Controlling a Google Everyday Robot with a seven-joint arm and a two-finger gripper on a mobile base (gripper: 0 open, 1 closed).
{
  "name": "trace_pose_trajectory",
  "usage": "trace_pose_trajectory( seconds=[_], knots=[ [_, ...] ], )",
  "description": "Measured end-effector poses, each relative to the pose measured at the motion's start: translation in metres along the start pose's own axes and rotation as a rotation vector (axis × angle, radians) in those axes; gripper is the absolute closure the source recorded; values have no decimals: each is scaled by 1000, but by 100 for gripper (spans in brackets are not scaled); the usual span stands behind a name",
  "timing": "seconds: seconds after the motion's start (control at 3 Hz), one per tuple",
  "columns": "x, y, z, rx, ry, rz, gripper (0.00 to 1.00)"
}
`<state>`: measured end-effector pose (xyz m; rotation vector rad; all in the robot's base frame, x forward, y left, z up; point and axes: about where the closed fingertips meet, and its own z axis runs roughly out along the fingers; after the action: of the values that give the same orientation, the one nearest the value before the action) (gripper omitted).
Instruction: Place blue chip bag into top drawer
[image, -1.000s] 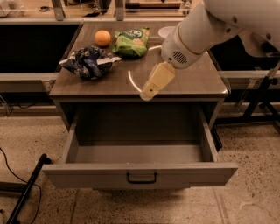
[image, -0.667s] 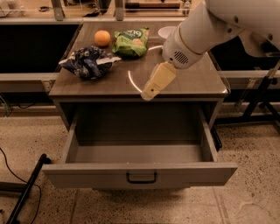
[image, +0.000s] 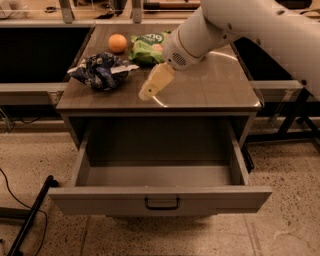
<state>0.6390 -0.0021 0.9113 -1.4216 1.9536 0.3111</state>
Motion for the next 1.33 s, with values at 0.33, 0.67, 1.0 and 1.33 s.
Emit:
trace_pose_trajectory(
  seconds=[0.33,0.67,1.0,1.33],
  knots=[
    [-30,-40,58,51,-99,19,0],
    [-34,-40,62,45,-100,14,0],
    [-50,-39,78,18,-104,-10,0],
    [-66,-41,103,3,-85,-24,0]
  ],
)
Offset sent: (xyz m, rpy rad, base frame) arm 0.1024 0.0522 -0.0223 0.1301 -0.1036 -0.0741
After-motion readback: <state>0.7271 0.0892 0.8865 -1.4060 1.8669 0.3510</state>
